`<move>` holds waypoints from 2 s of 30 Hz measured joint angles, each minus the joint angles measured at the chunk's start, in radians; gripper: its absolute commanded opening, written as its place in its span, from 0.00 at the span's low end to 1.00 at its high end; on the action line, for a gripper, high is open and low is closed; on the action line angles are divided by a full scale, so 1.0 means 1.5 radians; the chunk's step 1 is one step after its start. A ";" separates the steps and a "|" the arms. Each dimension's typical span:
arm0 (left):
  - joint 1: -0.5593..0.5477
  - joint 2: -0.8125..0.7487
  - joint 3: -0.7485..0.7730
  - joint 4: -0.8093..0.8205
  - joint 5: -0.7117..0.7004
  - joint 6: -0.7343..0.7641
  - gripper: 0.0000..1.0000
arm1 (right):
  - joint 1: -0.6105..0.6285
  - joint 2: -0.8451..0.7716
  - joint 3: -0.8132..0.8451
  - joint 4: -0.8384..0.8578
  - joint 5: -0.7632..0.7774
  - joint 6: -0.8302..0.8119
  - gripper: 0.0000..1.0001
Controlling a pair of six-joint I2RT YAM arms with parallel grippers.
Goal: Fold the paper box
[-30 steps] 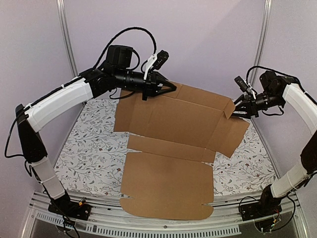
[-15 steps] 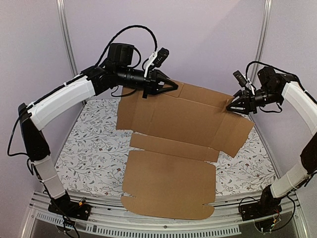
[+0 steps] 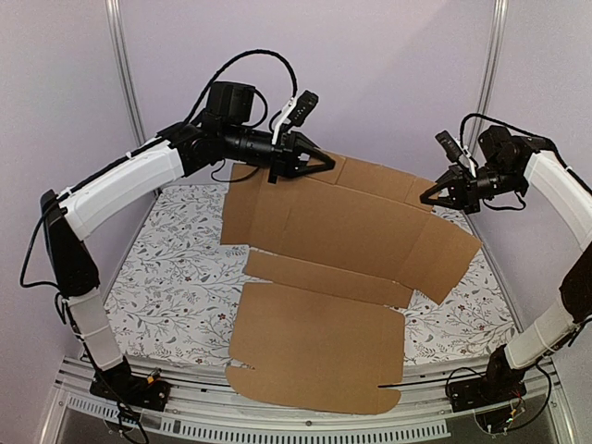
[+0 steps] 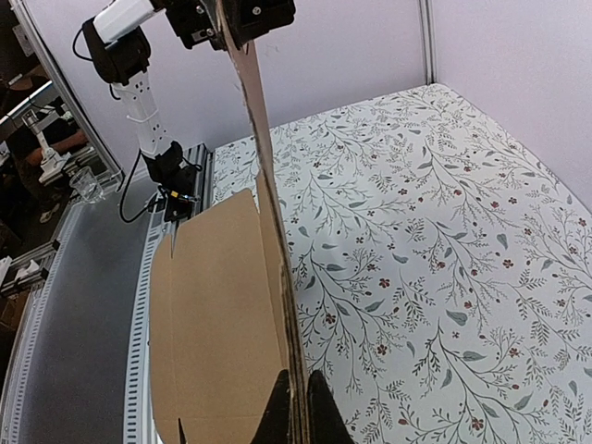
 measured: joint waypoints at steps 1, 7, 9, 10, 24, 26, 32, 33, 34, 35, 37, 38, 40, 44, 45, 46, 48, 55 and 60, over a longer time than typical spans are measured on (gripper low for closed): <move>0.001 0.000 0.000 0.001 -0.002 -0.002 0.00 | 0.000 0.000 0.001 -0.002 -0.001 -0.004 0.00; 0.003 0.001 0.001 0.005 -0.009 -0.018 0.00 | 0.001 -0.002 0.001 -0.002 -0.001 -0.018 0.00; 0.003 0.001 0.001 0.006 -0.009 -0.023 0.00 | 0.001 -0.004 0.001 -0.002 0.000 -0.019 0.00; 0.003 0.001 0.001 0.006 -0.009 -0.025 0.00 | 0.001 -0.005 0.001 -0.002 0.000 -0.019 0.00; 0.003 0.004 0.004 0.007 -0.003 -0.040 0.00 | 0.001 -0.008 -0.001 -0.011 0.003 -0.049 0.00; 0.003 0.005 0.004 0.006 -0.003 -0.040 0.00 | 0.001 -0.008 -0.001 -0.012 0.004 -0.052 0.01; 0.000 0.008 0.005 -0.006 -0.015 -0.028 0.00 | 0.010 -0.008 0.005 -0.017 0.028 -0.048 0.55; -0.002 0.011 0.005 -0.013 -0.023 -0.022 0.00 | 0.017 -0.007 0.015 -0.020 0.040 -0.049 0.59; -0.004 0.014 0.005 -0.020 -0.032 -0.014 0.00 | 0.025 -0.006 0.029 -0.026 0.052 -0.046 0.61; -0.007 0.017 0.005 -0.028 -0.041 -0.007 0.00 | 0.036 -0.004 0.051 -0.032 0.068 -0.045 0.63; -0.013 0.023 0.004 -0.044 -0.062 0.012 0.00 | 0.062 -0.002 0.096 -0.039 0.096 -0.041 0.64; -0.017 0.026 0.004 -0.051 -0.070 0.021 0.00 | 0.081 -0.002 0.121 -0.041 0.115 -0.038 0.63; -0.025 0.029 0.004 -0.066 -0.086 0.038 0.00 | 0.121 -0.002 0.160 -0.039 0.157 -0.028 0.62; -0.045 0.029 0.007 -0.080 -0.109 0.069 0.00 | 0.202 0.004 0.199 -0.037 0.262 0.001 0.60; -0.049 0.029 0.008 -0.082 -0.112 0.075 0.00 | 0.212 0.009 0.204 -0.038 0.278 0.005 0.60; -0.053 0.029 0.008 -0.084 -0.115 0.081 0.00 | 0.222 0.017 0.211 -0.040 0.298 0.012 0.59; -0.060 0.029 0.008 -0.087 -0.122 0.094 0.00 | 0.226 0.042 0.223 -0.044 0.332 0.023 0.54; -0.065 0.029 0.008 -0.091 -0.147 0.116 0.00 | 0.225 0.115 0.234 -0.070 0.380 0.038 0.33; -0.065 0.027 0.008 -0.089 -0.156 0.115 0.06 | 0.228 0.126 0.255 -0.084 0.380 0.035 0.10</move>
